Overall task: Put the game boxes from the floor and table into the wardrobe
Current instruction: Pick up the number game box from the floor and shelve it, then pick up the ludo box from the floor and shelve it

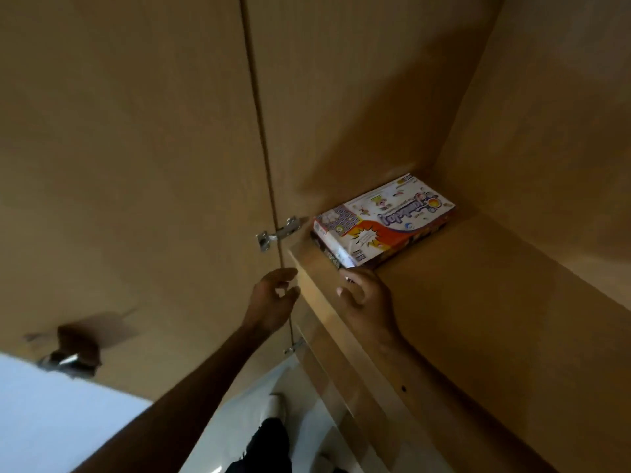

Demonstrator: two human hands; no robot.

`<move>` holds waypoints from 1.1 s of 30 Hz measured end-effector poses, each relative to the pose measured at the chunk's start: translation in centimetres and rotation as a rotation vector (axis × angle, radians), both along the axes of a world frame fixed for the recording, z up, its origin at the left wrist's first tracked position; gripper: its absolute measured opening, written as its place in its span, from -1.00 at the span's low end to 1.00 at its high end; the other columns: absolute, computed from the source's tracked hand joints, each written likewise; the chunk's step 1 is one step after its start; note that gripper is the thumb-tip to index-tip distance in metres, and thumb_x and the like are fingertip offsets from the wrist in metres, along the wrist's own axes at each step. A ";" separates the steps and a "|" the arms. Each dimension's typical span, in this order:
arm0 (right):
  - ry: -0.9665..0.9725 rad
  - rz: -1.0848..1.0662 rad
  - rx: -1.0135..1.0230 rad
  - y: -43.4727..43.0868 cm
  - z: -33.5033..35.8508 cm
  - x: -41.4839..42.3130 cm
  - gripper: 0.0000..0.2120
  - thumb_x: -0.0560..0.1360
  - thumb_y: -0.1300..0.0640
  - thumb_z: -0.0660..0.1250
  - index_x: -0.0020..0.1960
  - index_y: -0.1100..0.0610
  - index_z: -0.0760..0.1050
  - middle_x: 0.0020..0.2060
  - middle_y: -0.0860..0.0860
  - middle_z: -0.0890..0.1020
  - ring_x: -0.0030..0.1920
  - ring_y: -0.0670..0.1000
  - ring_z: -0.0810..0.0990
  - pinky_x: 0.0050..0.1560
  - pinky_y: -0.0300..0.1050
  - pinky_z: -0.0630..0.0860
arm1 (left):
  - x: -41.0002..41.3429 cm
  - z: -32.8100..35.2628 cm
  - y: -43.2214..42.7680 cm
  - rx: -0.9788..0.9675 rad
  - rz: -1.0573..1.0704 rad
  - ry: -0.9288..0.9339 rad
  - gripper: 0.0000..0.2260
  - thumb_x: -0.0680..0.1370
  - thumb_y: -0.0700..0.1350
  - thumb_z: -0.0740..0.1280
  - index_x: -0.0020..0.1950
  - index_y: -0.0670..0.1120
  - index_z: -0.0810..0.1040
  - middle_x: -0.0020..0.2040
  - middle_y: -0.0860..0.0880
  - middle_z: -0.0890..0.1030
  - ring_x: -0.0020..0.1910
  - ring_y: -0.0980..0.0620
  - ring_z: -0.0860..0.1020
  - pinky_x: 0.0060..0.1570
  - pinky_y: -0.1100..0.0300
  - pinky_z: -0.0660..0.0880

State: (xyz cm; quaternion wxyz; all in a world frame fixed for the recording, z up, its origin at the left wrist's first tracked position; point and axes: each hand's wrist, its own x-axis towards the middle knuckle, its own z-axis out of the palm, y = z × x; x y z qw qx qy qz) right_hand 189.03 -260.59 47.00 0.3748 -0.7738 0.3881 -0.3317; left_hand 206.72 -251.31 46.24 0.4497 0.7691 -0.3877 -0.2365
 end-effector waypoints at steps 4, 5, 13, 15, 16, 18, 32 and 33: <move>-0.003 0.116 0.102 5.1 -0.4 1.7 -0.69 0.49 0.15 0.36 0.23 0.09 0.55 0.11 -0.08 0.59 0.07 -0.17 0.55 0.02 -0.11 0.58 | 0.1 -0.6 8.1 -0.020 0.179 0.125 -0.73 0.54 -0.20 0.36 0.23 -0.07 0.58 0.12 0.08 0.62 0.00 0.23 0.59 -0.18 0.47 0.47; 0.029 0.173 0.120 6.3 -0.8 2.3 -0.68 0.50 0.12 0.36 0.25 0.07 0.53 0.13 -0.06 0.59 0.08 -0.15 0.57 0.02 -0.11 0.58 | 0.2 -0.9 10.2 -0.032 0.233 0.148 -0.74 0.53 -0.22 0.36 0.22 -0.07 0.59 0.10 0.08 0.63 -0.02 0.26 0.59 -0.19 0.49 0.47; 0.312 0.619 0.229 21.8 -4.1 9.7 -0.62 0.48 0.09 0.38 0.29 0.10 0.50 0.10 -0.01 0.61 0.03 -0.08 0.58 0.06 -0.17 0.53 | 0.8 -3.6 32.0 -0.035 0.649 0.241 -0.78 0.52 -0.26 0.35 0.13 -0.06 0.62 0.05 0.08 0.66 -0.06 0.28 0.59 -0.13 0.55 0.43; 0.350 0.745 0.232 27.0 -4.6 11.4 -0.62 0.48 0.11 0.39 0.29 0.11 0.49 0.07 -0.04 0.61 0.00 -0.08 0.59 0.04 -0.22 0.50 | 0.5 -3.9 38.1 -0.036 0.745 0.246 -0.78 0.52 -0.26 0.35 0.13 -0.07 0.61 0.05 0.10 0.66 -0.06 0.32 0.58 -0.14 0.57 0.41; 0.367 0.799 0.234 29.9 -4.8 12.2 -0.62 0.48 0.12 0.39 0.28 0.11 0.50 0.05 -0.06 0.61 -0.01 -0.09 0.59 0.03 -0.24 0.49 | 0.3 -3.9 41.4 -0.040 0.797 0.250 -0.78 0.52 -0.26 0.35 0.14 -0.08 0.61 0.05 0.09 0.66 -0.06 0.32 0.58 -0.14 0.58 0.41; 0.379 0.879 0.250 35.0 -5.0 13.4 -0.64 0.47 0.12 0.39 0.26 0.09 0.52 0.01 -0.08 0.62 -0.04 -0.11 0.60 0.03 -0.21 0.51 | -0.4 -4.1 47.1 -0.035 0.886 0.258 -0.77 0.52 -0.26 0.35 0.15 -0.07 0.61 0.04 0.09 0.66 -0.07 0.31 0.59 -0.15 0.57 0.41; 0.548 1.765 0.068 75.9 -4.8 18.1 -0.66 0.45 0.10 0.39 0.23 0.01 0.53 -0.01 -0.12 0.62 -0.05 -0.17 0.59 0.02 -0.21 0.55 | -14.5 -4.4 82.3 -0.204 1.818 0.299 -0.78 0.52 -0.24 0.37 0.10 0.03 0.60 -0.01 0.07 0.66 -0.05 0.15 0.61 -0.05 0.28 0.55; 0.556 1.837 0.048 79.1 -4.8 18.0 -0.65 0.45 0.09 0.39 0.23 0.00 0.53 -0.01 -0.12 0.62 -0.06 -0.18 0.59 0.04 -0.18 0.56 | -16.0 -4.5 84.2 -0.217 1.892 0.310 -0.78 0.52 -0.23 0.36 0.11 0.01 0.61 -0.01 0.07 0.66 -0.05 0.15 0.61 -0.07 0.32 0.53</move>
